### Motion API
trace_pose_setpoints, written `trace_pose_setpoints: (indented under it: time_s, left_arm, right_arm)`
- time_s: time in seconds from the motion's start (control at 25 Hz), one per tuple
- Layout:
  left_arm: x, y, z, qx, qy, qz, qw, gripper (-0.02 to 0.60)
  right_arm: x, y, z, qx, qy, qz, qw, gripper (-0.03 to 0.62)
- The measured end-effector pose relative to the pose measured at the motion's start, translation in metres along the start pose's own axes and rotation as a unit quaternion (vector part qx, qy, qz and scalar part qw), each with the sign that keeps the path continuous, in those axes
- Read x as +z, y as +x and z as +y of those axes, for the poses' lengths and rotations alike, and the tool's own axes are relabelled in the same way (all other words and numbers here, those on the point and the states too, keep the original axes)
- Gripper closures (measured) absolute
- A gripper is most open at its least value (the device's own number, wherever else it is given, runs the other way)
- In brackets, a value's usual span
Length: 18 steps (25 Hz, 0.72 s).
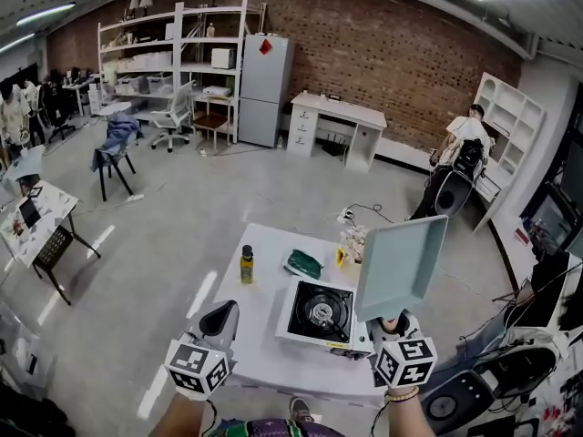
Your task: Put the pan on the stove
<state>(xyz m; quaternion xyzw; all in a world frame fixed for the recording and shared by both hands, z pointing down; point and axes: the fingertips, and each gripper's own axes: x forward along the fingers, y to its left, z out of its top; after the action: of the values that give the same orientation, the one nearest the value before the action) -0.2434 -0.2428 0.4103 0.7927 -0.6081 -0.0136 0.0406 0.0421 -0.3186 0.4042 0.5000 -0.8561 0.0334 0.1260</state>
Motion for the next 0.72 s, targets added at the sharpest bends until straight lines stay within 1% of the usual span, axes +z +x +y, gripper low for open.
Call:
trace_pose_setpoints:
  time_s: [0.08, 0.2, 0.28, 0.4, 0.6, 0.72]
  left_arm:
    - [0.001, 0.008, -0.011, 0.000, -0.004, -0.001, 1.0000, 0.563]
    - [0.004, 0.015, -0.029, -0.013, -0.030, -0.001, 0.9995, 0.563]
    - [0.005, 0.019, -0.036, -0.018, -0.037, -0.002, 0.9992, 0.563]
    - [0.001, 0.020, -0.035, -0.018, -0.030, 0.003, 0.9994, 0.563]
    - [-0.013, 0.021, -0.040, -0.012, -0.016, 0.014, 0.9997, 0.563]
    - [-0.018, 0.018, -0.039, -0.011, -0.016, 0.018, 0.9997, 0.563]
  right_arm:
    - [0.002, 0.003, -0.011, 0.008, -0.005, 0.001, 1.000, 0.437]
    - [0.002, 0.010, -0.024, 0.025, -0.005, 0.007, 1.000, 0.437]
    - [0.003, 0.016, -0.029, 0.036, -0.003, 0.008, 0.999, 0.437]
    - [-0.001, 0.023, -0.025, 0.049, -0.007, 0.010, 0.999, 0.437]
    - [-0.023, 0.030, -0.030, 0.069, -0.018, 0.026, 0.997, 0.439]
    - [-0.033, 0.035, -0.026, 0.082, -0.024, 0.033, 0.996, 0.439]
